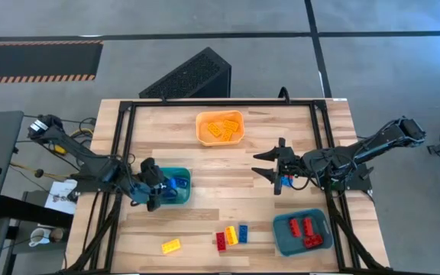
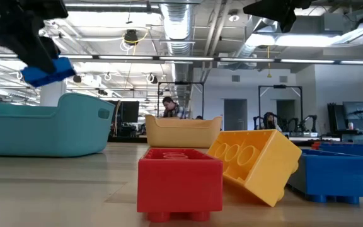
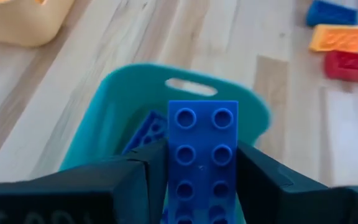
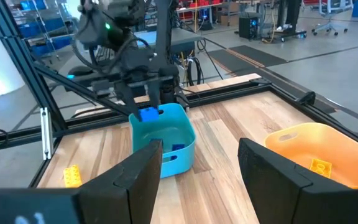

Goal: Sort & place blocks by color
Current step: Put the blue game piece into the green bin, then put the yellow game piece into the orange bin

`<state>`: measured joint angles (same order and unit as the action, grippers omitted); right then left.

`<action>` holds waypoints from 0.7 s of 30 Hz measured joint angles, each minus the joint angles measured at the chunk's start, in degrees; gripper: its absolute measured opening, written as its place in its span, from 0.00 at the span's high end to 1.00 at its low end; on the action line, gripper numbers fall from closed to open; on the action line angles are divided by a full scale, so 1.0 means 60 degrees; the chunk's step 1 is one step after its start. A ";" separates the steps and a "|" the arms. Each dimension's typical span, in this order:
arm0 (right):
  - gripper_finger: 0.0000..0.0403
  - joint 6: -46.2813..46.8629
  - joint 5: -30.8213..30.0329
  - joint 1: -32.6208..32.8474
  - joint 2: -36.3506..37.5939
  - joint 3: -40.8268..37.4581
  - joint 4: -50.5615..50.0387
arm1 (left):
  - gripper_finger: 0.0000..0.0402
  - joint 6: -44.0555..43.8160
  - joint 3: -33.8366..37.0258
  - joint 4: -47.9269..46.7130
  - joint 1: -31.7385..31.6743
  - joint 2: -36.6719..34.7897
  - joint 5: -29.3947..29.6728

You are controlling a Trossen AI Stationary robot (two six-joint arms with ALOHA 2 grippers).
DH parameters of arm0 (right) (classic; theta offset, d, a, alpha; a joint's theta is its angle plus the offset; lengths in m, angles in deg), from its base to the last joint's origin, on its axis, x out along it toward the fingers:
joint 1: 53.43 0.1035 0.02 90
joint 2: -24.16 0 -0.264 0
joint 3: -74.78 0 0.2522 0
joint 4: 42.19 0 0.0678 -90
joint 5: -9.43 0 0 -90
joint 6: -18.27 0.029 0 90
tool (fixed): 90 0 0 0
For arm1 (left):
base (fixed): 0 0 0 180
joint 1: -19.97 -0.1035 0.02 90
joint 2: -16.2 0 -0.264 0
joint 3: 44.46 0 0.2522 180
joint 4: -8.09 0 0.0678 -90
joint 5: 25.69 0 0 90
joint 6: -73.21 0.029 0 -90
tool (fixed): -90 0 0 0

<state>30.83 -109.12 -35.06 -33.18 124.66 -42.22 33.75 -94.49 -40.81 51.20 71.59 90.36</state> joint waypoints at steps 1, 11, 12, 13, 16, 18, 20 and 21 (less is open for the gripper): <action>0.42 0.0000 0.0000 0.0000 0.0000 0.0000 -0.0003 | 0.65 -0.0077 0.0105 0.0011 -0.0004 0.0000 0.0025; 0.42 -0.0004 0.0000 0.0000 0.0000 0.0000 -0.0004 | 0.63 -0.0630 0.0324 0.0046 0.0000 0.0011 -0.0018; 0.42 -0.0004 0.0000 0.0000 0.0000 0.0000 -0.0004 | 0.62 -0.0658 0.0324 0.0040 0.0000 0.0011 -0.0046; 0.42 -0.0004 0.0000 0.0000 0.0000 0.0000 -0.0007 | 0.60 -0.0668 0.0324 0.0040 0.0000 0.0011 -0.0112; 0.42 -0.0004 0.0000 0.0000 -0.0007 0.0000 0.0000 | 0.51 -0.0727 0.0324 0.0036 0.0000 0.0011 -0.0485; 0.42 -0.0004 0.0000 0.0000 -0.0015 0.0000 -0.0011 | 0.43 -0.0796 0.0324 0.0033 0.0000 0.0011 -0.0571; 0.42 -0.0006 0.0000 0.0000 -0.0015 0.0000 -0.0001 | 0.35 -0.0807 0.0324 0.0039 0.0000 0.0011 -0.0590; 0.42 -0.0007 0.0000 0.0000 -0.0015 0.0000 -0.0007 | 0.31 -0.0801 0.0319 0.0042 0.0000 0.0011 -0.0626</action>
<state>30.78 -109.12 -35.06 -33.26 124.66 -42.26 28.94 -92.58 -40.56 51.20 71.66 86.60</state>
